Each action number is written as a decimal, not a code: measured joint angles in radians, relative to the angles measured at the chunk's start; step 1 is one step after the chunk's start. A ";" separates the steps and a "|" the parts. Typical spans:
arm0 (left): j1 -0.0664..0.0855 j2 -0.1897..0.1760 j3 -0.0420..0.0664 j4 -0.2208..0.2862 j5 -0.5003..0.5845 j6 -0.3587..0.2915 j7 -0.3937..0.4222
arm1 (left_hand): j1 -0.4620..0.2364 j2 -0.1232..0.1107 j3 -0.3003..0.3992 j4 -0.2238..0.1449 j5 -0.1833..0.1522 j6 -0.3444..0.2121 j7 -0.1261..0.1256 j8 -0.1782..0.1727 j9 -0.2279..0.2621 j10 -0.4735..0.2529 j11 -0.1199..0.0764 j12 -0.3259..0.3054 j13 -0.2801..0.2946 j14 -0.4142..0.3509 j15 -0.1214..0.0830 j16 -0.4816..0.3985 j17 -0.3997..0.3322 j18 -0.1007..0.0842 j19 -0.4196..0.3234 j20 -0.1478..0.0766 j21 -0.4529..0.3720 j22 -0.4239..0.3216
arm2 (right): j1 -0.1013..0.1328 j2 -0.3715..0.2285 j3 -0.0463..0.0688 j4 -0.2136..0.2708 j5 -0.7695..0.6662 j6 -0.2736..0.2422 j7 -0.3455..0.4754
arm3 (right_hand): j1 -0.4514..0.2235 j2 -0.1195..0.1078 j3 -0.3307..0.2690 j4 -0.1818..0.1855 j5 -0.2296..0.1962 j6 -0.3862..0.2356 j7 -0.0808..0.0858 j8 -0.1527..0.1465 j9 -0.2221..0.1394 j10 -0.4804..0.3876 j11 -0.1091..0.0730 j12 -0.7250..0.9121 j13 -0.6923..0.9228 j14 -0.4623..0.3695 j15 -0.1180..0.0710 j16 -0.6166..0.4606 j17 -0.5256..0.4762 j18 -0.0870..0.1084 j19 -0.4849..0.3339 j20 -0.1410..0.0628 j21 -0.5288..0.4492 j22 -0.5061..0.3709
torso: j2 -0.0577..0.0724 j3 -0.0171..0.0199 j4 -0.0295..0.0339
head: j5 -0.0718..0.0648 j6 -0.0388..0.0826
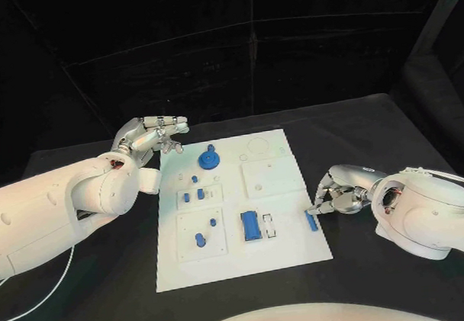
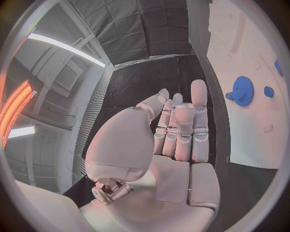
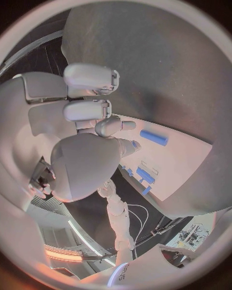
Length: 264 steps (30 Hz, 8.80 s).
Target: Assemble the parts on the task board
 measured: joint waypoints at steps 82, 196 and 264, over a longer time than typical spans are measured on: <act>-0.001 -0.006 -0.001 0.003 0.000 0.007 -0.014 | 0.000 0.000 0.000 0.000 0.000 0.000 0.000 0.000 0.000 -0.004 -0.004 0.000 0.000 0.000 0.000 0.000 -0.002 0.000 0.000 0.000 0.000 -0.002 | -0.049 0.162 0.001 -0.006 0.099 -0.140 0.022 | 0.102 -0.059 0.267 -0.004 0.292 0.051 -0.010 -0.083 0.005 0.017 -0.023 -0.007 0.030 0.002 -0.006 0.012 -0.001 0.000 0.011 -0.011 0.005 0.034 | 0.001 -0.0035 0.0015 | 0.021 -0.018; -0.001 -0.004 -0.001 0.003 0.000 0.013 -0.019 | 0.000 0.000 0.000 0.000 0.000 0.000 0.000 0.000 0.000 -0.007 0.000 0.000 0.001 0.000 0.000 0.000 -0.003 0.000 0.000 0.000 -0.004 -0.002 | -0.047 0.228 0.003 -0.096 0.190 0.016 0.048 | -0.043 -0.020 0.104 0.032 -0.008 0.096 -0.016 -0.092 0.089 0.031 -0.023 -0.037 0.031 -0.003 -0.011 0.012 -0.001 0.000 0.014 -0.014 0.001 0.027 | 0.001 -0.0019 0.0011 | 0.024 -0.018; -0.120 0.109 0.067 -0.069 0.116 -0.135 0.097 | -0.664 0.026 -0.227 0.111 -0.039 -0.561 -0.116 -0.113 -0.068 -0.638 -0.037 -0.216 -0.106 -0.828 0.016 -0.981 -0.696 -0.069 -0.801 0.027 -0.643 -0.554 | 0.030 0.419 0.053 -0.544 1.337 -0.233 0.960 | -0.597 -0.027 0.164 -0.215 -0.145 -0.549 0.020 -0.333 -0.255 -0.835 0.031 -1.113 -1.191 -0.896 0.079 -1.457 -1.207 0.038 -0.909 0.066 -1.354 -1.230 | -0.129 -0.0112 0.0360 | 0.032 0.177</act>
